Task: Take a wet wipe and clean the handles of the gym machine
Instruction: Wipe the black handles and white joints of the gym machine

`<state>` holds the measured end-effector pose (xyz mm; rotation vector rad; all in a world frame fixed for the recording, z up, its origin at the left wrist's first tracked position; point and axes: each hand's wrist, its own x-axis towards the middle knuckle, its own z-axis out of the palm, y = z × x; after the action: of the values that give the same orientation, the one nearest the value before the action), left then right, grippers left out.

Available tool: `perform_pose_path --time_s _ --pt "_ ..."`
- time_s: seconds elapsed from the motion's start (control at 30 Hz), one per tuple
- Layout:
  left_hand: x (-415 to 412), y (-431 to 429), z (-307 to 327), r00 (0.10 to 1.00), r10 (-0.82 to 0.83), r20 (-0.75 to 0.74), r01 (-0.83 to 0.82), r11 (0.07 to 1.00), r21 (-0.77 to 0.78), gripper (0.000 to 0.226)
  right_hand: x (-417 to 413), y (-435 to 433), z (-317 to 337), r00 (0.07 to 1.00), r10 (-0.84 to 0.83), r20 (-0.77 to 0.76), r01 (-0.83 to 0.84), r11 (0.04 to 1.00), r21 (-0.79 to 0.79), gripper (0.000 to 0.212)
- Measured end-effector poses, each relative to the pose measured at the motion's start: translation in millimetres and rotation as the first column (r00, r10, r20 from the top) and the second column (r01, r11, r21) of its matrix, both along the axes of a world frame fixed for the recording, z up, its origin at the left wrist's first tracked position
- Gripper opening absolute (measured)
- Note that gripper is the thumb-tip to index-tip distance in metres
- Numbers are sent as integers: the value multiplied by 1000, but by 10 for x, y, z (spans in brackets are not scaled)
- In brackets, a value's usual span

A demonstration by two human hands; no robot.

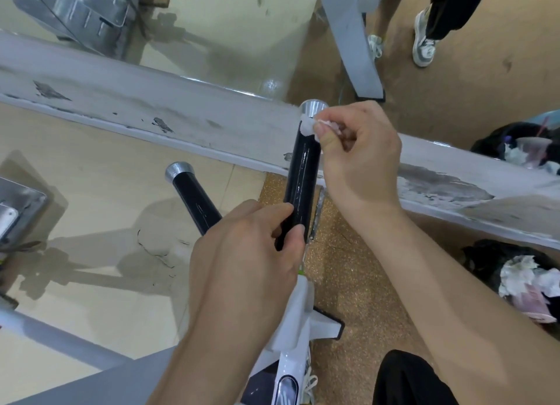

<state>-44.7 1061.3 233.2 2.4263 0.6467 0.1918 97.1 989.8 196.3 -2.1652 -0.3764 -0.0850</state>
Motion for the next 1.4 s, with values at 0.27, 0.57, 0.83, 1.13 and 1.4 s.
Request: perform_pose_path --time_s 0.27,0.57,0.83,1.13,1.4 --pt "32 -12 0 1000 -4 -3 4 1000 4 9 -147 -121 153 963 240 -122 -261 943 -207 15" --pt "102 56 37 997 -25 -75 25 1000 -7 5 -110 -110 147 966 217 -138 -240 954 -179 16" --pt "198 111 62 995 -11 -99 -3 991 -135 6 -6 -13 170 972 209 -109 -229 946 -230 16" --pt "604 240 -143 993 -33 116 55 980 -191 35 -63 -2 185 963 263 -63 -270 923 -273 19" --pt "524 241 -161 994 38 102 1 933 -360 17 21 -65 161 978 168 -121 -185 970 -155 12"
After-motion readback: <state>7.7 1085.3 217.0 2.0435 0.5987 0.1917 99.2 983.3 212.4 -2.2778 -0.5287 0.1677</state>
